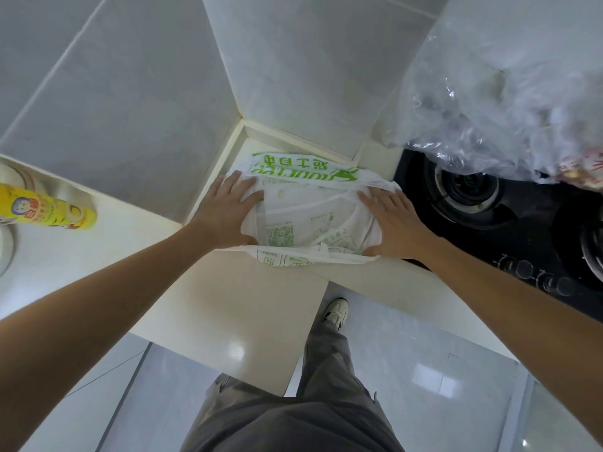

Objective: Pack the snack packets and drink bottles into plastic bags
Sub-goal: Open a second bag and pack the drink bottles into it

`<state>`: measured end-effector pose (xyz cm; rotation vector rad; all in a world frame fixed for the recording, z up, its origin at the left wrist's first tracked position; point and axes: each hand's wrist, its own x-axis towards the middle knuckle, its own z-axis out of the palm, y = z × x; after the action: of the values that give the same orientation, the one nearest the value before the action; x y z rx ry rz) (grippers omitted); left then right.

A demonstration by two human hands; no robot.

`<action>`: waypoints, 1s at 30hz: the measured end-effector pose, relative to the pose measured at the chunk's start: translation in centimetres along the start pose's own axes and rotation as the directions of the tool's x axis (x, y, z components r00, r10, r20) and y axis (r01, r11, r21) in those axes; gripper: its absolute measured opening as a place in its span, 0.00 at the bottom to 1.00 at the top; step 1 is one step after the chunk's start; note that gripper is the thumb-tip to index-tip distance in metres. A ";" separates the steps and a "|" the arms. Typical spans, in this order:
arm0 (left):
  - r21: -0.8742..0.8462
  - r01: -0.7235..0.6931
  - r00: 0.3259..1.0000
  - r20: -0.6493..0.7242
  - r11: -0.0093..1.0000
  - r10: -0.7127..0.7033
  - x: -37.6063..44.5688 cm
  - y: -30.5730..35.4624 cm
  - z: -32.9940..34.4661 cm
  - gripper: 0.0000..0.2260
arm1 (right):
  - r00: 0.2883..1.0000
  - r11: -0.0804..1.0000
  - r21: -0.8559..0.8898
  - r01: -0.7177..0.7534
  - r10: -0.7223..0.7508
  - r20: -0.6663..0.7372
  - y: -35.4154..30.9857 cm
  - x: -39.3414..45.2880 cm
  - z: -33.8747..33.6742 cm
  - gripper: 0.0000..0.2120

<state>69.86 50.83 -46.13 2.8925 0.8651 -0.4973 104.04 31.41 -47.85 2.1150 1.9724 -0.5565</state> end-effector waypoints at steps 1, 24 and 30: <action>-0.017 -0.014 0.999 -0.032 1.000 0.013 -0.5 -0.1 -0.4 0.44 | 0.999 1.000 0.022 0.018 -0.017 -0.026 -0.3 -0.3 -0.3 0.57; -0.034 -0.271 0.869 -0.439 0.962 0.229 -4.0 11.4 -13.9 0.35 | 0.710 0.866 0.283 -0.412 0.500 -0.497 -9.8 -18.2 -8.0 0.35; 0.066 -0.406 0.802 -0.452 0.911 0.390 -4.8 22.9 -16.5 0.35 | 0.598 0.777 0.377 -0.505 0.629 -0.497 -6.7 -29.8 -6.5 0.35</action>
<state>83.25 31.98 -29.29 3.0756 0.2550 0.2504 97.14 7.32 -29.28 3.1530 1.2941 0.0810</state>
